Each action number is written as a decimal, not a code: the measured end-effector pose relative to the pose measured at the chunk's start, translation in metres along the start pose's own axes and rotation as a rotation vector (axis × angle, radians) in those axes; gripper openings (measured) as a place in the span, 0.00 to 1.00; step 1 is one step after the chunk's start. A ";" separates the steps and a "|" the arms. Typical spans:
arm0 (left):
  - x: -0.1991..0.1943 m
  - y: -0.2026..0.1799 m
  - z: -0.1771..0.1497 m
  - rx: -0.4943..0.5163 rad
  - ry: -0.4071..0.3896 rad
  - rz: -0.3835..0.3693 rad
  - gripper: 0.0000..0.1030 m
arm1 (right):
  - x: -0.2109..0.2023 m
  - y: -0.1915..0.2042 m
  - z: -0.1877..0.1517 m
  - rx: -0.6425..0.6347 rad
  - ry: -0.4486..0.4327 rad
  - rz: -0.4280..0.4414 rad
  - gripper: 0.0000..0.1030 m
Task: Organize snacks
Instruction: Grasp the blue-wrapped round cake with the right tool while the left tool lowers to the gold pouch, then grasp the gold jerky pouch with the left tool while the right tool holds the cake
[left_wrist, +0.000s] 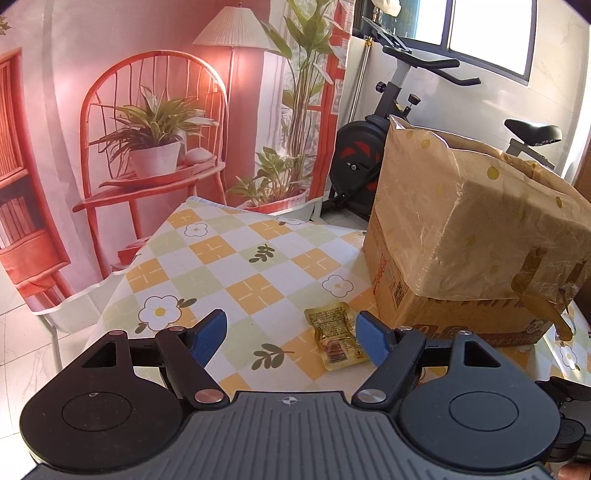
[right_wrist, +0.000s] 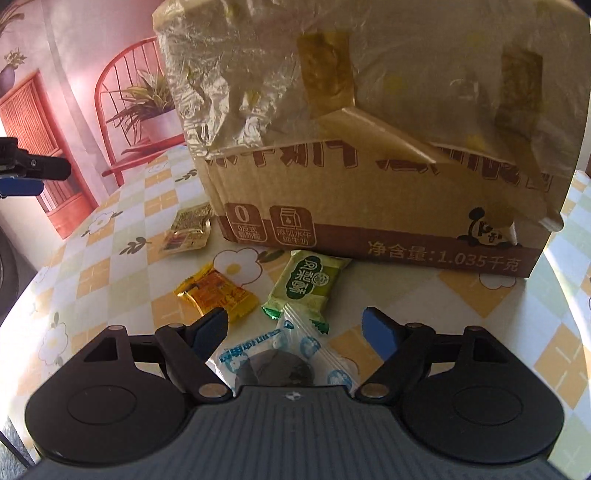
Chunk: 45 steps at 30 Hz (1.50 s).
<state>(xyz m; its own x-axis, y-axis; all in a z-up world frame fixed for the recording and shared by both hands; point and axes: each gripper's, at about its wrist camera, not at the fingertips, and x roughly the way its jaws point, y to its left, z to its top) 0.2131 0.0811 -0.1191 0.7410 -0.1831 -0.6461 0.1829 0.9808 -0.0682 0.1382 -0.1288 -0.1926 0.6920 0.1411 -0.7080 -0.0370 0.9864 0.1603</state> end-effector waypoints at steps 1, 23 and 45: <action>0.001 -0.002 -0.002 0.006 0.003 -0.008 0.77 | 0.000 0.000 -0.002 -0.013 0.010 0.005 0.79; 0.031 -0.025 -0.016 0.036 0.075 -0.039 0.76 | 0.003 -0.015 -0.021 -0.115 0.001 0.052 0.52; 0.143 -0.024 -0.013 -0.100 0.153 0.006 0.76 | -0.011 -0.086 -0.035 -0.020 -0.152 -0.111 0.46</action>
<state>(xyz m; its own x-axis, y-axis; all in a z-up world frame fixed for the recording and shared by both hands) 0.3065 0.0320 -0.2201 0.6337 -0.1725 -0.7541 0.1078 0.9850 -0.1348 0.1084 -0.2126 -0.2227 0.7938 0.0181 -0.6079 0.0324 0.9969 0.0720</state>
